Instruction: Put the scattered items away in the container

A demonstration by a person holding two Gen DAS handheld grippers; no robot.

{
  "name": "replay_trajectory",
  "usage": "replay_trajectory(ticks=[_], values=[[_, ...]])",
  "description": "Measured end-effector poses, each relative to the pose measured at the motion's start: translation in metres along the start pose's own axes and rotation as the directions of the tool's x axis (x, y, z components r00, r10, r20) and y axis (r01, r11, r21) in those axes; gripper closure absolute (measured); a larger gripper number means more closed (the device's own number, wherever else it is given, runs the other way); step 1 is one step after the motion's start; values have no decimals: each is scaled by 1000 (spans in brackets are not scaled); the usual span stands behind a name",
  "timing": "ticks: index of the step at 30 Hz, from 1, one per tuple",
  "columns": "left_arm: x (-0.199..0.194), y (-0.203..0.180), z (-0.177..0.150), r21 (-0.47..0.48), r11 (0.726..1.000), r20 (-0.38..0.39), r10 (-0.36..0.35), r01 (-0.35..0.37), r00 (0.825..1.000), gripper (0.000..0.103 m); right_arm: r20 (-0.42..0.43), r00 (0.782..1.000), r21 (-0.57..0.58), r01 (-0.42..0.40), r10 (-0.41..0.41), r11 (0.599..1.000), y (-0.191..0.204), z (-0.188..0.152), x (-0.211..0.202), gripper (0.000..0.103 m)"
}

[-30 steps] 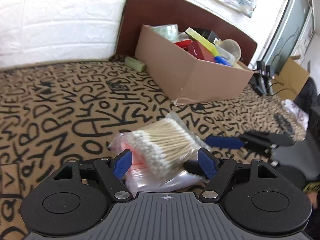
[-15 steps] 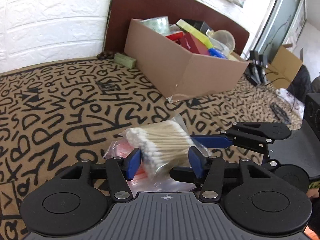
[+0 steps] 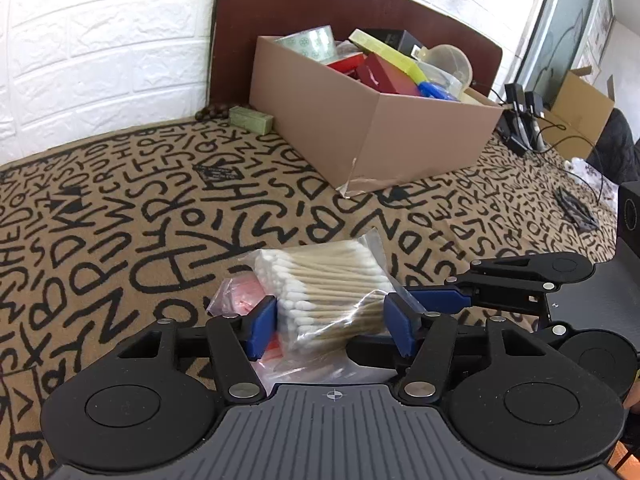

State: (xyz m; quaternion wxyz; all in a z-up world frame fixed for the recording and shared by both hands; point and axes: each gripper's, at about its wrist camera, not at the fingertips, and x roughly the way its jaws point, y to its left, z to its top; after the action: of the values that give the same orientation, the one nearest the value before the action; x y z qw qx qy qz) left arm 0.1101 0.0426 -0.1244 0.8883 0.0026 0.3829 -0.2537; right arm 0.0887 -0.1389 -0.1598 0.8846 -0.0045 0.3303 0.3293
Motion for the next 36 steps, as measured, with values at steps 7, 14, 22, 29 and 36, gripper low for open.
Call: replay_trajectory(ticks=[7,14,22,29,36], values=[[-28,-24,26,50,999,96,-5,0,995,34,101,995,0,25,-25,1000,1,17,-36,56],[-25,-45,95,81,996,198,-48,32,979,33,215,969,-36,135,-124,990,-25,67,-64,56],[-1,-58,194,122,991,289,-93,60,953,33,323,926,-48,222,-196,974,-81,143,-69,51],[55,-41,240,77,992,276,-113,95,954,23,295,929,-117,269,-225,956,-126,185,-29,48],[118,-1,230,-36,996,138,-72,78,988,16,163,947,-187,303,-275,934,-150,163,25,46]])
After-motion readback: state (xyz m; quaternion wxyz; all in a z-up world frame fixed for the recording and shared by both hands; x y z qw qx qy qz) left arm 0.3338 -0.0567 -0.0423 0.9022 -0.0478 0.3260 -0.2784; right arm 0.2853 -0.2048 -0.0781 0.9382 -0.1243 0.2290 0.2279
